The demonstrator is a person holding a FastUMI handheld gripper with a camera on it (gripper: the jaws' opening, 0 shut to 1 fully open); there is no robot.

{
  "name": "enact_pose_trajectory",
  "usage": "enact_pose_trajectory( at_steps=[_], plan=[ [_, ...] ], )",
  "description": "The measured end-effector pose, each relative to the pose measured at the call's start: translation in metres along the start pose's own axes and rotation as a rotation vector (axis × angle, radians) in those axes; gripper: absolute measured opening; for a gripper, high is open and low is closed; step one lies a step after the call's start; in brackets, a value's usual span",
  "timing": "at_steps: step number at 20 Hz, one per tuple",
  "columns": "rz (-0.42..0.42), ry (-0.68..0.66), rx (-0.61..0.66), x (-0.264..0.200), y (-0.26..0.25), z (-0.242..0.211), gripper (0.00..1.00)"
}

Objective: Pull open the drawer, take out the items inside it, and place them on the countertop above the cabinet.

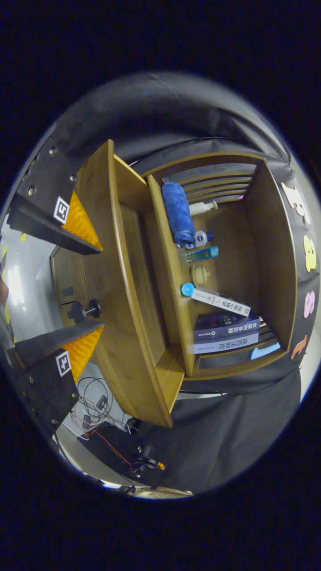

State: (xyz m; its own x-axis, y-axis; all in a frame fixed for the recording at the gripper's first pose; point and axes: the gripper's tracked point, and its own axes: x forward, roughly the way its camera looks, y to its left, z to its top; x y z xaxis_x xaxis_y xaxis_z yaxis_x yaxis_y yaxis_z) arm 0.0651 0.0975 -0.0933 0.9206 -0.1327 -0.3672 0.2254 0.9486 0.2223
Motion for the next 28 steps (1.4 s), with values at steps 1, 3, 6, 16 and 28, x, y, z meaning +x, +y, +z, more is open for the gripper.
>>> enact_pose_trajectory(
  at_steps=[1,3,6,16,28],
  plan=[
    [0.001,0.006,-0.001,0.002,-0.002,-0.003,0.88],
    [0.009,-0.009,-0.005,0.004,-0.004,-0.003,0.88],
    [0.028,-0.034,0.014,0.002,-0.004,-0.004,0.88],
    [0.06,0.013,0.015,0.0,-0.002,-0.028,0.92],
    [0.034,-0.023,0.004,-0.002,-0.01,-0.018,0.93]
  ],
)
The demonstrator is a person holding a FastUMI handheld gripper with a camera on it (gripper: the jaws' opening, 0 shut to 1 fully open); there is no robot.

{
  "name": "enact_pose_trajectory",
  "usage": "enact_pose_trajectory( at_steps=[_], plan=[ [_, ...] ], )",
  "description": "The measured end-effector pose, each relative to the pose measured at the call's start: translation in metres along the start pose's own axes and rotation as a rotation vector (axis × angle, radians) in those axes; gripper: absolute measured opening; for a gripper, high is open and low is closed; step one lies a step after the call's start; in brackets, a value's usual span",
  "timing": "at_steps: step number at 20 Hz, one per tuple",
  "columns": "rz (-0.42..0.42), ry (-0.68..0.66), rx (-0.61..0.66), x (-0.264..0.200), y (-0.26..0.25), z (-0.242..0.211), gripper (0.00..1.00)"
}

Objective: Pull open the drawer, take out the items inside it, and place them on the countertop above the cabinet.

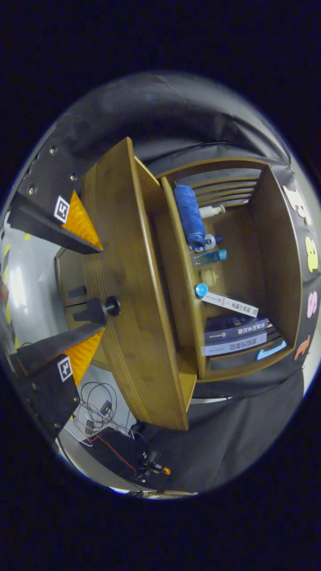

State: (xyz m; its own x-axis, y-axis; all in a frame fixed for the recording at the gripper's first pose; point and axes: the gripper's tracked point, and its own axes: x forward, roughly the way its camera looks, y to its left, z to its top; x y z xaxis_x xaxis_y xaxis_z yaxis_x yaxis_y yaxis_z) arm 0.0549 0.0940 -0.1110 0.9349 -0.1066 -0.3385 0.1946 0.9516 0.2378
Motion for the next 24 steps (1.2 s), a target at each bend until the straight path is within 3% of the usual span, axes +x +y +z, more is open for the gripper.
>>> enact_pose_trajectory(
  at_steps=[7,13,16,24],
  plan=[
    [-0.021,-0.046,-0.019,0.008,-0.015,0.015,0.93],
    [0.066,-0.009,-0.078,0.033,0.006,0.011,0.93],
    [0.066,0.0,-0.136,0.037,0.008,0.008,0.94],
    [0.097,-0.036,-0.114,0.05,0.012,0.021,0.94]
  ],
)
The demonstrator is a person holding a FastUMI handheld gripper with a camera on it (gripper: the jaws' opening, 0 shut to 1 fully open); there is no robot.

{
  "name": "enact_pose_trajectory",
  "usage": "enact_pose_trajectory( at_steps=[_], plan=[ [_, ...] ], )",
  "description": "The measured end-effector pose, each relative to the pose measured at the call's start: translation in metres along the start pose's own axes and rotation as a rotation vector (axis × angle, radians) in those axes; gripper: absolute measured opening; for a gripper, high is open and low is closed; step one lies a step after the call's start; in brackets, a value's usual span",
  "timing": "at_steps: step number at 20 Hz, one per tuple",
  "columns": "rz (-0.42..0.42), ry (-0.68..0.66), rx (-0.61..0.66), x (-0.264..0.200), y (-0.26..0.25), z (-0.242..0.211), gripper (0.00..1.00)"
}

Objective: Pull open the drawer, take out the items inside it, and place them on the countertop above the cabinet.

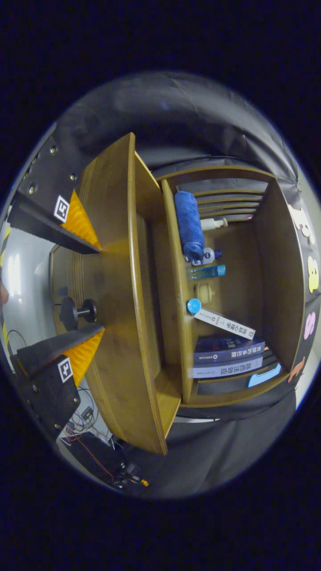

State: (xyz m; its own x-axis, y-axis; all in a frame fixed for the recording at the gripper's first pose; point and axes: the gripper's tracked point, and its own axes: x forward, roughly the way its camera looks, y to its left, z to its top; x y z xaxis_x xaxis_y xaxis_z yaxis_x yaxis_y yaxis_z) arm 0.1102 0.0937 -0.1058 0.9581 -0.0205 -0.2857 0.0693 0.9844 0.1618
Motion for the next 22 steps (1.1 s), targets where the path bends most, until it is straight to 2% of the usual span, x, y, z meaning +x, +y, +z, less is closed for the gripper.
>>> enact_pose_trajectory(
  at_steps=[1,22],
  plan=[
    [0.003,0.026,-0.002,0.005,0.0,-0.002,0.94],
    [0.025,-0.019,0.063,0.107,0.005,0.024,0.94]
  ],
)
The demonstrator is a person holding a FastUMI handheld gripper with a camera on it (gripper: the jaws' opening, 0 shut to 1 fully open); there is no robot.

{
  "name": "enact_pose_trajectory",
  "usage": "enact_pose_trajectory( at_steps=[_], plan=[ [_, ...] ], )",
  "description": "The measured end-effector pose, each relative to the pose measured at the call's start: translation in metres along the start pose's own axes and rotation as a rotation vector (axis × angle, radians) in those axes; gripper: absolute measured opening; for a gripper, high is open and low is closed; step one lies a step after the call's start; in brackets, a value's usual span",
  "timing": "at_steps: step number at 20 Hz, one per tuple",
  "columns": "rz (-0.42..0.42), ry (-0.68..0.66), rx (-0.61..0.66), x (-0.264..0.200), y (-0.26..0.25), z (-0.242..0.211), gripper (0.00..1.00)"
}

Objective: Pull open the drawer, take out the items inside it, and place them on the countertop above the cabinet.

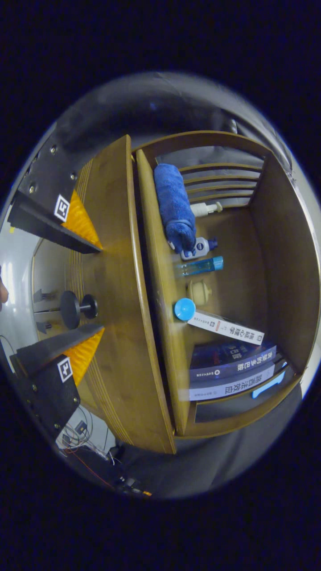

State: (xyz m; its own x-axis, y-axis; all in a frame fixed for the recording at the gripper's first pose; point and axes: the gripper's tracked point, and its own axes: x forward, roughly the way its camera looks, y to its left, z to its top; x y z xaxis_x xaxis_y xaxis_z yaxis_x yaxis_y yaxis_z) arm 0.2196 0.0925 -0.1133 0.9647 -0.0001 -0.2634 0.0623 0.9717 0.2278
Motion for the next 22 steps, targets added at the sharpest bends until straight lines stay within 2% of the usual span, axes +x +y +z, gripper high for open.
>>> enact_pose_trajectory(
  at_steps=[8,22],
  plan=[
    [0.0,0.002,0.006,0.022,0.0,0.005,0.94],
    [0.007,0.036,0.028,0.021,0.0,0.003,0.95]
  ],
)
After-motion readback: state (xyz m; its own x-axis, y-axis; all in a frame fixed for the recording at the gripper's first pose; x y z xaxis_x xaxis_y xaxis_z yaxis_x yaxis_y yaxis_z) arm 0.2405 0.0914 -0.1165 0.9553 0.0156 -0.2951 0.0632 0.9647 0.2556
